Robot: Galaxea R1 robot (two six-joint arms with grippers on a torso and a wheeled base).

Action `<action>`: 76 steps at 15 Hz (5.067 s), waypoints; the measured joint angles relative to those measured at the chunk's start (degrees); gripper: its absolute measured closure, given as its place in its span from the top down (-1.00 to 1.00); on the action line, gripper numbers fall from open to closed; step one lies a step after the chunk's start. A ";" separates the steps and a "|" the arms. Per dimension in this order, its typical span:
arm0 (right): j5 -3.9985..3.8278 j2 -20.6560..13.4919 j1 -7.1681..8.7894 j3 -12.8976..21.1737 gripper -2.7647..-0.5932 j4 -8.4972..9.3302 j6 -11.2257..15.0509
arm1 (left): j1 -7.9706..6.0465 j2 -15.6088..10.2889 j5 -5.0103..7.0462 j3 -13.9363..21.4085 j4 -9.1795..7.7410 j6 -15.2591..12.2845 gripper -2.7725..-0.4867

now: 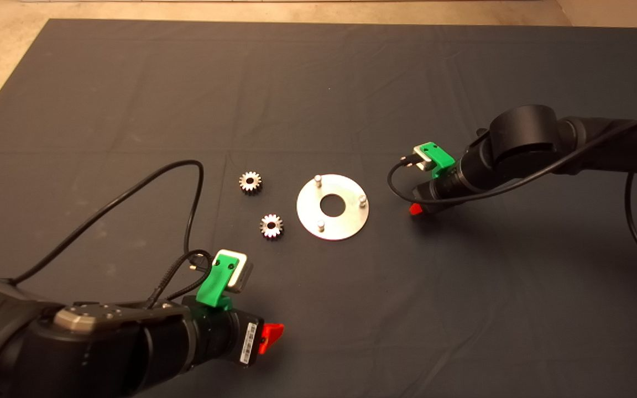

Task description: Install three planetary gears onto the carrier pins

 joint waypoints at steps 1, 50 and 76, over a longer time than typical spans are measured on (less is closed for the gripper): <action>-0.02 0.01 1.73 0.85 -0.63 0.01 0.12 | 0.00 0.00 0.00 -0.09 0.00 0.00 0.63; -4.91 16.04 0.51 -6.99 -0.63 -0.03 -5.01 | -0.01 0.33 0.00 -0.50 0.66 0.02 0.63; -4.00 17.62 -0.35 -9.67 -0.63 -0.27 -6.33 | -0.01 0.30 0.00 -0.50 1.49 0.02 0.63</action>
